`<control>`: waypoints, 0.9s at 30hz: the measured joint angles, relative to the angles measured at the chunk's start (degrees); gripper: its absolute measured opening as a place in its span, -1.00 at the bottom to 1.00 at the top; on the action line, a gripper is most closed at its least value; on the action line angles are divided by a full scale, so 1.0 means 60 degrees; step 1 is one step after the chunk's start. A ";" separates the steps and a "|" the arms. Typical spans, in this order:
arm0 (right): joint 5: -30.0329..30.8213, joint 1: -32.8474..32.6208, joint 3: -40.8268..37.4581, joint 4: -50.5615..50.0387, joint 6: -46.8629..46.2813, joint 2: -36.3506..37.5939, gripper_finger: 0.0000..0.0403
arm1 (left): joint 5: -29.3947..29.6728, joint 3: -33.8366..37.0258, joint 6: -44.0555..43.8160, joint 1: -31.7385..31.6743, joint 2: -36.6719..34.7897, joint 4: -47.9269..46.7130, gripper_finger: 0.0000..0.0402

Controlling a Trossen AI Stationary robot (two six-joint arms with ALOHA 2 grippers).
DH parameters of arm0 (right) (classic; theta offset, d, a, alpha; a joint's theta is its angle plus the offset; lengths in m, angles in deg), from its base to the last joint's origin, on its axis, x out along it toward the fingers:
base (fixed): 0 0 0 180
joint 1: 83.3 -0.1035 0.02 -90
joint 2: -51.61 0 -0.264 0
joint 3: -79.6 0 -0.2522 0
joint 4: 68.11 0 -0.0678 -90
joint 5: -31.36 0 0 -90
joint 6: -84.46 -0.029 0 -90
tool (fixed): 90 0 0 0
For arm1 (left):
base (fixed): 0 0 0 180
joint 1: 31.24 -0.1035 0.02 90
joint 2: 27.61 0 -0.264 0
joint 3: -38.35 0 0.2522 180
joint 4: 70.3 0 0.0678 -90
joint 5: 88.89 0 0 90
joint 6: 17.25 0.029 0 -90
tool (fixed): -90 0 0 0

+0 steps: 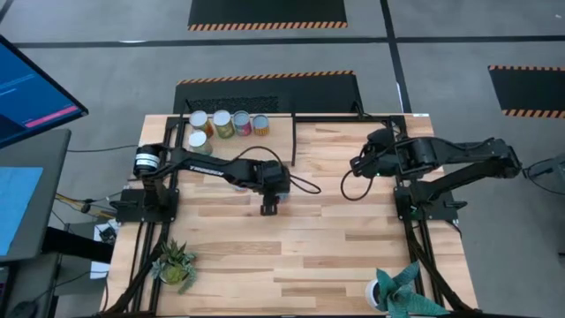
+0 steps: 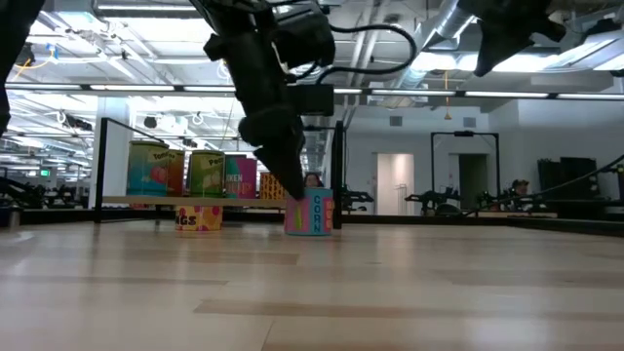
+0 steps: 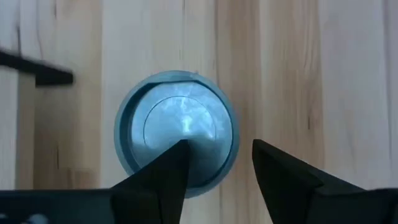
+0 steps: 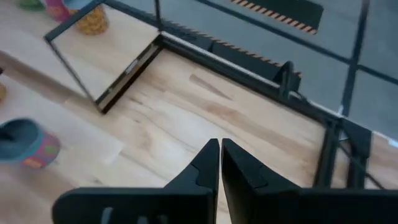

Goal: Pick and place cans onto a shelf
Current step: Put the corn can on the shelf aligned with the yellow can

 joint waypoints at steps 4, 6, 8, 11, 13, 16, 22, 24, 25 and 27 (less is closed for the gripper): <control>-0.0033 0.0000 0.0000 0.0034 0.0022 -0.0026 -0.79 | 0.0022 -0.0031 0.0165 0.0011 0.0167 -0.0157 -0.22; -0.0031 0.0000 0.0000 0.0028 0.0025 -0.0015 -0.79 | 0.0076 -0.0028 0.0176 0.0063 0.0173 -0.0196 -0.35; -0.0031 0.0000 0.0000 0.0047 0.0026 -0.0018 -0.79 | 0.0092 -0.0039 0.0185 0.0085 0.0108 -0.0285 -0.55; -0.0027 0.0000 0.0000 0.0050 0.0030 -0.0018 -0.79 | 0.0091 -0.0197 0.0180 0.0098 0.0094 -0.0506 -0.90; -0.0026 0.0000 0.0000 0.0055 0.0033 -0.0018 -0.79 | 0.0078 -0.0346 0.0179 0.0091 0.0117 -0.0661 -0.95; 0.0002 0.0000 0.0000 0.0046 0.0055 -0.0018 -0.79 | 0.0079 -0.0632 0.0209 0.0091 0.0156 -0.1126 -0.99; 0.0009 0.0000 0.0000 0.0035 0.0055 -0.0018 -0.79 | 0.0098 -0.2269 0.0260 0.0069 0.0171 -0.3550 -1.00; 0.0018 0.0000 0.0000 0.0032 0.0055 -0.0018 -0.79 | 0.0334 -0.2883 0.0405 0.0069 0.0171 -0.4505 -1.00; 0.0030 0.0000 0.0000 0.0030 0.0055 -0.0018 -0.79 | 0.0439 -0.3228 0.0491 0.0042 0.0171 -0.4897 -1.00; 0.0031 0.0000 0.0000 0.0031 0.0055 -0.0018 -0.79 | 0.0551 -0.3791 0.0724 -0.0048 0.0138 -0.5572 -1.00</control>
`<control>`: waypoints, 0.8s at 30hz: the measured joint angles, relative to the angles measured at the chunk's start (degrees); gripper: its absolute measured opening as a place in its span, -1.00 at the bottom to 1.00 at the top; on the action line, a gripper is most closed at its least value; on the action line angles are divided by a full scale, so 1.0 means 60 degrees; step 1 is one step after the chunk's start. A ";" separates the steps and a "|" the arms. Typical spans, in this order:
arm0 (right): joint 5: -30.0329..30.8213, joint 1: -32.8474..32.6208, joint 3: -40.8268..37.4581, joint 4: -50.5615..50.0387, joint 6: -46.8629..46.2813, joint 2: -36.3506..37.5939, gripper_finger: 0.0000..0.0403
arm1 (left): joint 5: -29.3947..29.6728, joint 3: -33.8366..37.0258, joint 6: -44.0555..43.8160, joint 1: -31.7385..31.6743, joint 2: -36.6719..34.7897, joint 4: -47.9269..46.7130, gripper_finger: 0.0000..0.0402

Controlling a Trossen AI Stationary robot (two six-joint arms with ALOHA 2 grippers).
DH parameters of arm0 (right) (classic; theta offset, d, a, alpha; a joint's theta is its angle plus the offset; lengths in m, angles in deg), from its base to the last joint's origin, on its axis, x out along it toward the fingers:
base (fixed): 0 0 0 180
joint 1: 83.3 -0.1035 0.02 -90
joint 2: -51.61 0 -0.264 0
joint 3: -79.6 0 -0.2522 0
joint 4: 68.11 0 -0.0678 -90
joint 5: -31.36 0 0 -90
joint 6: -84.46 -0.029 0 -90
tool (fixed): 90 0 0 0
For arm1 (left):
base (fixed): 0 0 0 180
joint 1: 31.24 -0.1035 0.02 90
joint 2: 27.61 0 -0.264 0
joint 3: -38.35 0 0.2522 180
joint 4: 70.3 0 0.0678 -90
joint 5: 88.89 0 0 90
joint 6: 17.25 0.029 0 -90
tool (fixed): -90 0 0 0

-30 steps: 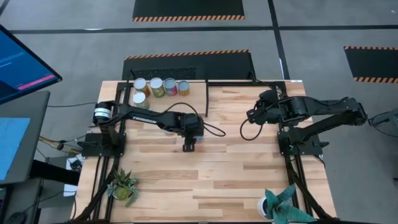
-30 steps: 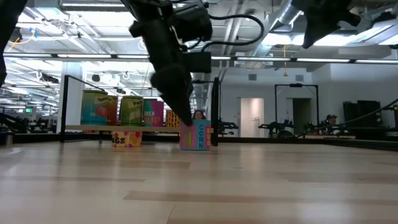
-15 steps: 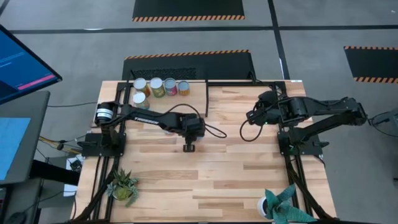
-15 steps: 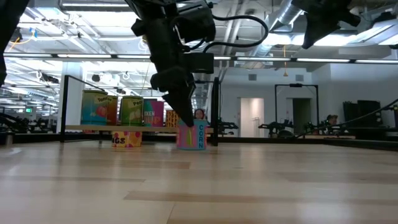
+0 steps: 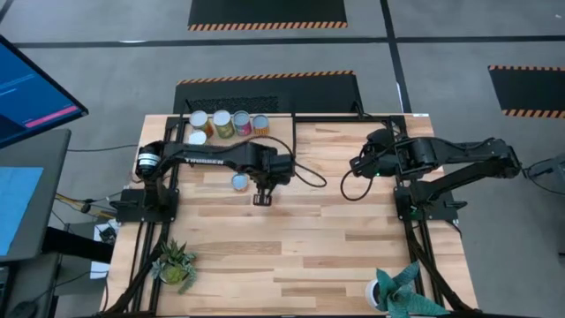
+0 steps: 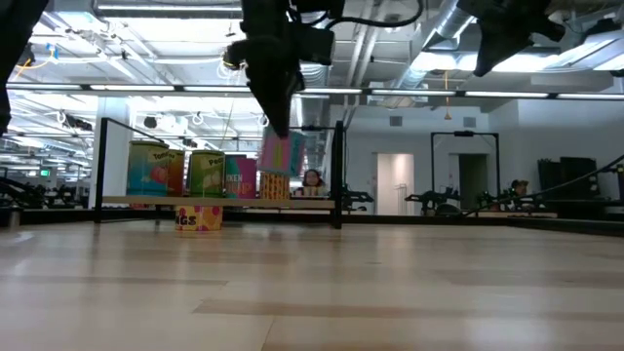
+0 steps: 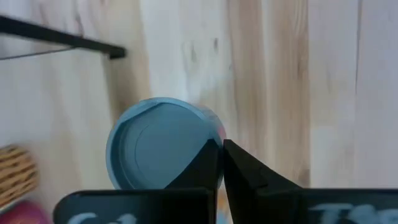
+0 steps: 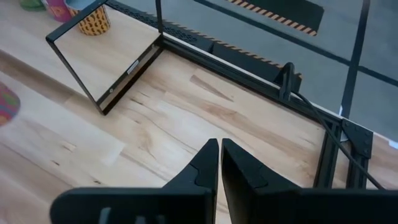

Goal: Pick and place cans onto a shelf
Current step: Put the corn can on the shelf aligned with the yellow can

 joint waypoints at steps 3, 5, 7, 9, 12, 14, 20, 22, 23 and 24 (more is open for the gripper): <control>0.0000 0.0000 0.0000 0.0000 0.0000 0.0000 -0.79 | 0.0097 -0.0432 0.0332 -0.0307 0.0007 -0.0587 -1.00; -0.0010 0.0000 0.0000 0.0000 -0.0003 0.0000 -0.79 | 0.0210 -0.0523 0.0608 -0.0634 0.0000 -0.0658 -1.00; -0.0021 0.0000 0.0000 0.0004 -0.0004 0.0000 -0.79 | 0.0204 -0.0520 0.0834 -0.1066 0.0005 -0.0682 -1.00; -0.0060 -0.0044 0.0000 0.0004 -0.0004 0.0000 -0.79 | 0.0208 -0.0520 0.0953 -0.1541 0.0045 -0.0622 -1.00; -0.0244 -0.0105 0.0000 0.0000 -0.0007 0.0000 -0.79 | 0.0147 -0.0512 0.0971 -0.2246 0.0105 -0.0532 -1.00; -0.0261 -0.0109 0.0000 0.0000 -0.0007 0.0000 -0.79 | 0.0005 -0.0501 0.1096 -0.2650 0.0102 -0.0323 -1.00; -0.0276 -0.0102 0.0004 0.0000 -0.0007 0.0000 -0.79 | -0.0329 -0.0079 0.1561 -0.3458 0.0098 0.0213 -1.00; -0.0273 -0.0102 0.0002 -0.0031 -0.0007 0.0000 -0.79 | -0.0445 0.0203 0.1540 -0.3561 0.0098 0.0285 -1.00; -0.0274 -0.0102 0.0004 -0.0043 -0.0007 0.0000 -0.79 | -0.0444 0.0298 0.1524 -0.3569 0.0098 0.0299 -1.00; -0.0273 -0.0102 0.0002 -0.0041 -0.0007 0.0000 -0.79 | -0.0436 0.0353 0.1545 -0.3561 0.0098 0.0357 -1.00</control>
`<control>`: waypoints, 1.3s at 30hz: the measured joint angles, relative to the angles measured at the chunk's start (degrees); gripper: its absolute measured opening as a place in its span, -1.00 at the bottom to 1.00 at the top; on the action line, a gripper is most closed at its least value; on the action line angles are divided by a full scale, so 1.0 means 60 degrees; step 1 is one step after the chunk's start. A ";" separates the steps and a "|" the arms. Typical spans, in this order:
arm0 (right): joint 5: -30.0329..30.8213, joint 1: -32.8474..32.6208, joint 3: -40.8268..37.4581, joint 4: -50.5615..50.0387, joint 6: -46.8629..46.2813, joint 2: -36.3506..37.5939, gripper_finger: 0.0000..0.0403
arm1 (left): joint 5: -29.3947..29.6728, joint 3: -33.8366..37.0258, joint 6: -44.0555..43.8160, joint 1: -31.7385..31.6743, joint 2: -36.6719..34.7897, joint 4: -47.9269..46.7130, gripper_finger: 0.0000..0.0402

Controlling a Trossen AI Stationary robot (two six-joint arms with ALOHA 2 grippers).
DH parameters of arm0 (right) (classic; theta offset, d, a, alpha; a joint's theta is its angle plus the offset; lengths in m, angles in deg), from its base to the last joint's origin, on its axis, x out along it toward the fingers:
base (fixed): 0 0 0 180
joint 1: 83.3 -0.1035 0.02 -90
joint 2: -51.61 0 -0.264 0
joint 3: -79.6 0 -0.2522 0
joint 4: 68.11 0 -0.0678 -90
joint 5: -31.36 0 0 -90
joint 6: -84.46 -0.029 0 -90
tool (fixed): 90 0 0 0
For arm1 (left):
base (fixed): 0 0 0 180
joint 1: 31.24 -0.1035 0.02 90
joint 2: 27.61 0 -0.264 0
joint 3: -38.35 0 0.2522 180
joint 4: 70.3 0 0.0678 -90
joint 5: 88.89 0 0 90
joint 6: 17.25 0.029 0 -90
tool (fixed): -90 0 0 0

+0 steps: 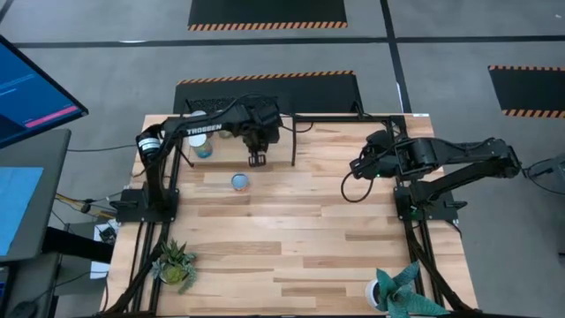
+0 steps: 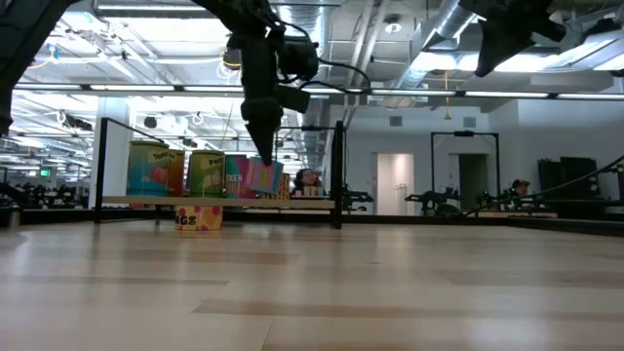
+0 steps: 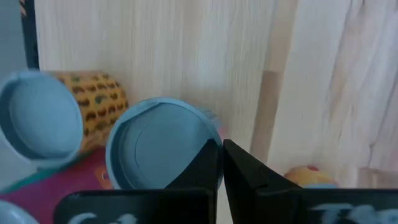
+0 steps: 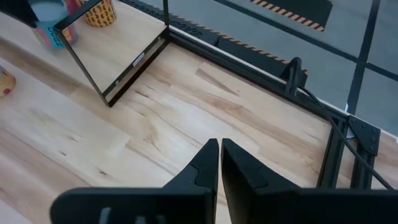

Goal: Pick and place cans onto a shelf
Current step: Put the corn can on the shelf aligned with the yellow can

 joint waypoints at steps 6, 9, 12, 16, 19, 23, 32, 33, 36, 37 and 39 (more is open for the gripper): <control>0.0007 0.0092 0.0001 -0.0002 0.0001 0.0000 -0.79 | 0.0055 0.0107 0.0002 0.0131 -0.0007 0.0722 -1.00; 0.0012 0.0098 0.0001 -0.0006 0.0000 0.0000 -0.79 | -0.0048 0.0108 -0.0029 0.0148 -0.0007 0.0624 -1.00; 0.0017 0.0095 0.0001 -0.0002 0.0000 0.0000 -0.79 | -0.0170 0.0107 -0.0042 0.0148 -0.0007 0.0639 -1.00; 0.0015 0.0095 0.0001 0.0000 0.0000 0.0000 -0.79 | -0.0363 0.0107 -0.0186 0.0148 0.0020 0.0594 -1.00; 0.0018 0.0095 0.0001 -0.0002 0.0000 0.0000 -0.79 | -0.0365 0.0107 -0.0383 0.0148 0.0145 0.0532 -0.98; 0.0018 0.0095 0.0001 0.0001 0.0000 0.0000 -0.79 | -0.0272 0.0096 -0.0485 0.0148 0.0279 0.0407 -0.91; -0.0002 0.0066 0.0001 0.0007 -0.0007 0.0002 -0.79 | -0.0050 0.0096 -0.0666 0.0153 0.0296 0.0261 -0.86; 0.0000 0.0066 0.0001 0.0003 -0.0007 0.0000 -0.79 | 0.0031 0.0096 -0.0668 0.0155 0.0299 0.0261 -0.86; -0.0004 0.0066 0.0001 0.0008 -0.0011 0.0000 -0.79 | 0.0236 0.0096 -0.0672 0.0148 0.0302 0.0246 -0.85; -0.0004 0.0066 0.0001 0.0005 -0.0009 0.0001 -0.79 | 0.0247 0.0096 -0.0672 0.0145 0.0302 0.0246 -0.85; -0.0004 0.0066 0.0001 0.0008 -0.0009 0.0002 -0.79 | 0.0234 0.0098 -0.0676 0.0144 0.0302 0.0244 -0.85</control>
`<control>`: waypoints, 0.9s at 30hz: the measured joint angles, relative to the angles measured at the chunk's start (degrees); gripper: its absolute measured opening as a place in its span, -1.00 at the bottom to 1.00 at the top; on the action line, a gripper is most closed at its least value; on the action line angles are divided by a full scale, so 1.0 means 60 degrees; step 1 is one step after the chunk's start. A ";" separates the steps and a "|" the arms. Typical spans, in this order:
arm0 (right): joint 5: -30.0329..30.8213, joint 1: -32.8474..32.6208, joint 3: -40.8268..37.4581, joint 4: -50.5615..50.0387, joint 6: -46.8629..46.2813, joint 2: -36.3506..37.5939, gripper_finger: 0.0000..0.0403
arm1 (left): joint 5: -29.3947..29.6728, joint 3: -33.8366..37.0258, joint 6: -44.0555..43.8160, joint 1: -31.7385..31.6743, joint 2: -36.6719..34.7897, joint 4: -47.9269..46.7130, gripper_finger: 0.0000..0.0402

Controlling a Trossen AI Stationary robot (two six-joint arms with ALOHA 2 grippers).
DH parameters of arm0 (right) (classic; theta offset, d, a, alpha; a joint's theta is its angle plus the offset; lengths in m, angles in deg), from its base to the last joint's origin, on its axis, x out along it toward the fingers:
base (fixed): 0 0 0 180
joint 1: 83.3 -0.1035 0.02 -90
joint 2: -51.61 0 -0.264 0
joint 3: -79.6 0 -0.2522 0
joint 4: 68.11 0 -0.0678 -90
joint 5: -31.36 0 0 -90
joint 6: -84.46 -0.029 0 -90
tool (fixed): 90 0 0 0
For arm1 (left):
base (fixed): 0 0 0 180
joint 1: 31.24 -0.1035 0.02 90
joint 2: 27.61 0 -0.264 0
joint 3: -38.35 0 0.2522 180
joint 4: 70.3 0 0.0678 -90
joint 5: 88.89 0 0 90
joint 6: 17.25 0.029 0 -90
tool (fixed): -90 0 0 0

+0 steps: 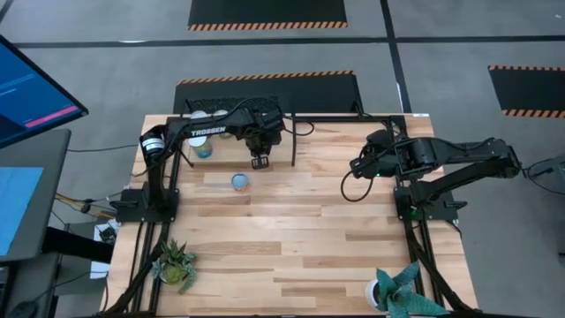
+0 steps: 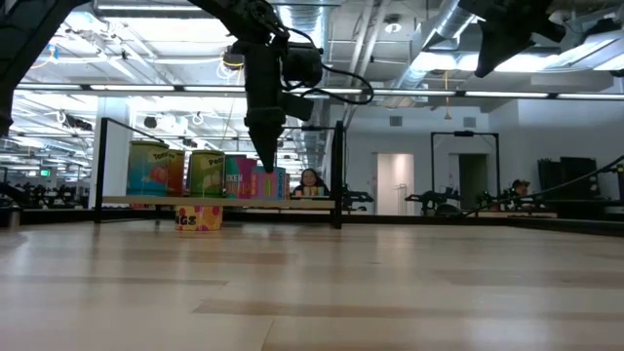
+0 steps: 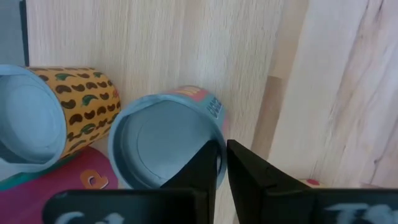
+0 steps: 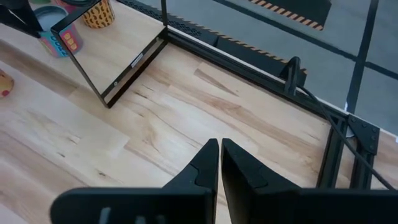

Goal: Pick and place cans onto a shelf
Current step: Put the corn can on the shelf aligned with the yellow can

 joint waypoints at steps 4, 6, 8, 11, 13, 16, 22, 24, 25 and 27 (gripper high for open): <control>-0.0004 0.0000 0.0000 0.0000 0.0002 0.0002 -0.79 | -0.0021 0.0002 -0.0032 -0.0004 0.0000 -0.0002 -0.85; -0.0004 0.0000 0.0000 -0.0001 0.0002 -0.0001 -0.79 | -0.0038 0.0002 -0.0032 -0.0004 -0.0002 -0.0004 -0.85; -0.0004 0.0000 0.0000 -0.0004 0.0002 -0.0001 -0.79 | -0.0102 0.0002 -0.0036 -0.0004 -0.0004 -0.0002 -0.85; -0.0004 0.0000 0.0000 -0.0004 0.0003 -0.0002 -0.79 | -0.0237 0.0002 -0.0036 -0.0011 -0.0007 -0.0002 -0.85; -0.0004 0.0000 0.0000 -0.0004 0.0006 -0.0002 -0.79 | -0.0258 0.0002 -0.0048 -0.0007 -0.0007 -0.0004 -0.85; -0.0004 0.0000 0.0000 -0.0004 0.0006 0.0000 -0.79 | -0.0273 0.0002 -0.0062 -0.0007 -0.0011 -0.0002 -0.85; -0.0004 0.0000 0.0000 -0.0004 0.0006 0.0001 -0.79 | -0.0320 0.0002 -0.0062 -0.0007 -0.0015 -0.0004 -0.85; -0.0004 0.0000 0.0000 -0.0004 0.0006 0.0001 -0.79 | -0.0320 0.0001 -0.0062 -0.0007 -0.0015 -0.0004 -0.85; -0.0004 0.0000 0.0000 -0.0004 0.0007 -0.0001 -0.79 | -0.0323 -0.0026 -0.0065 -0.0007 -0.0015 -0.0029 -0.85; -0.0004 0.0000 0.0000 -0.0004 0.0006 -0.0001 -0.79 | -0.0346 -0.0098 -0.0047 -0.0007 -0.0015 -0.0066 -0.85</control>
